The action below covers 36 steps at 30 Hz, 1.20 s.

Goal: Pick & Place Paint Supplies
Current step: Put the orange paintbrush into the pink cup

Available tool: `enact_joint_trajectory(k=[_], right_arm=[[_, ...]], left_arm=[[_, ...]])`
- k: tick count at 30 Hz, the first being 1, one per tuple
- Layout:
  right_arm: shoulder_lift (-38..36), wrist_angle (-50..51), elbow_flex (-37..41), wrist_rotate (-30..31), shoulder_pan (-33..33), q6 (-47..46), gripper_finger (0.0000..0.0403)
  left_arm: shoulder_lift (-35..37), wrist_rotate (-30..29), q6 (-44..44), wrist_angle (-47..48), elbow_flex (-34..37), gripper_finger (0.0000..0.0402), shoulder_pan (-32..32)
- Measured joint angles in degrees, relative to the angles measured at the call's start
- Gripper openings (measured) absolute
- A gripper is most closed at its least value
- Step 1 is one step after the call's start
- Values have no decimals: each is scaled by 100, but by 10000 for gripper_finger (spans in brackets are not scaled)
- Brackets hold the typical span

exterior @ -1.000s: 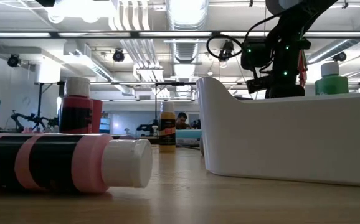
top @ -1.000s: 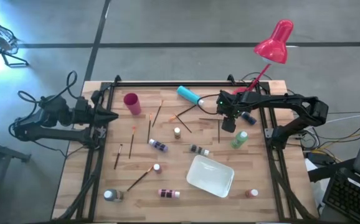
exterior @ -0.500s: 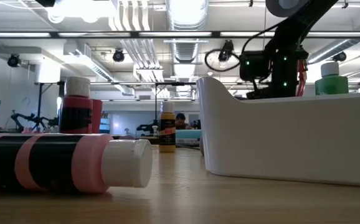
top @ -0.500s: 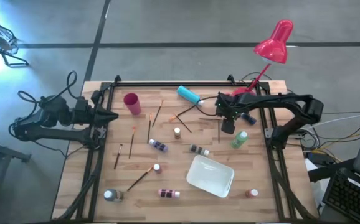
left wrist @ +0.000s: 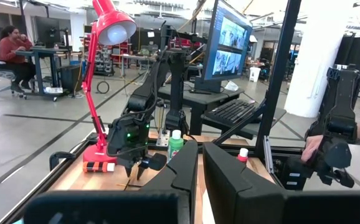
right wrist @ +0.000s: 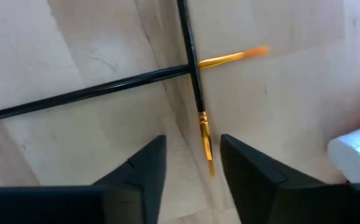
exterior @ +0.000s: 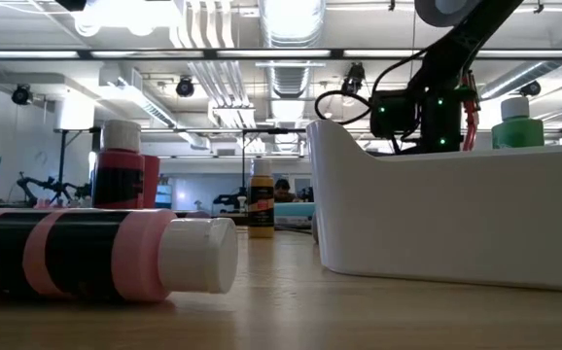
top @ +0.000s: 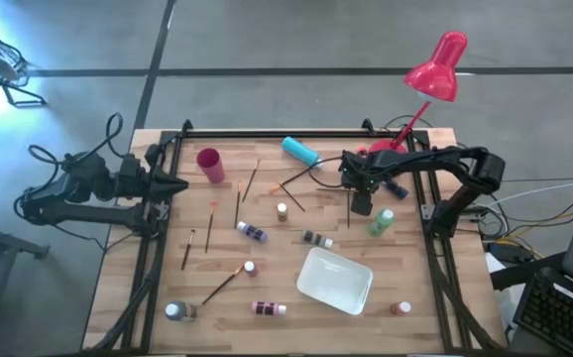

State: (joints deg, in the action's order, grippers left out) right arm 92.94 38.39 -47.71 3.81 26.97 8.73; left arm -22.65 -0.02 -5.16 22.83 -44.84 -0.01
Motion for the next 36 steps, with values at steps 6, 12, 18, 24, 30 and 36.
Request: enact_joint_trajectory(k=[6,12,18,24,30,36], right_arm=[[-139,-39,-2,154,98,-18,42],[-154,212,-25,60,140,67,10],[-564,656,-253,-8,124,74,8],[-1336,791,-647,-273,65,4,8],[-1882,780,-1117,-260,-149,-7,8],[-2058,803,-1539,-226,-358,28,8]], left_arm=[[0,0,1,0,0,32,0],[0,0,1,0,0,32,0],[0,-1,1,0,-1,32,0],[0,-1,1,0,0,32,0],[0,-2,1,0,-2,32,0],[0,0,1,2,0,32,-4]])
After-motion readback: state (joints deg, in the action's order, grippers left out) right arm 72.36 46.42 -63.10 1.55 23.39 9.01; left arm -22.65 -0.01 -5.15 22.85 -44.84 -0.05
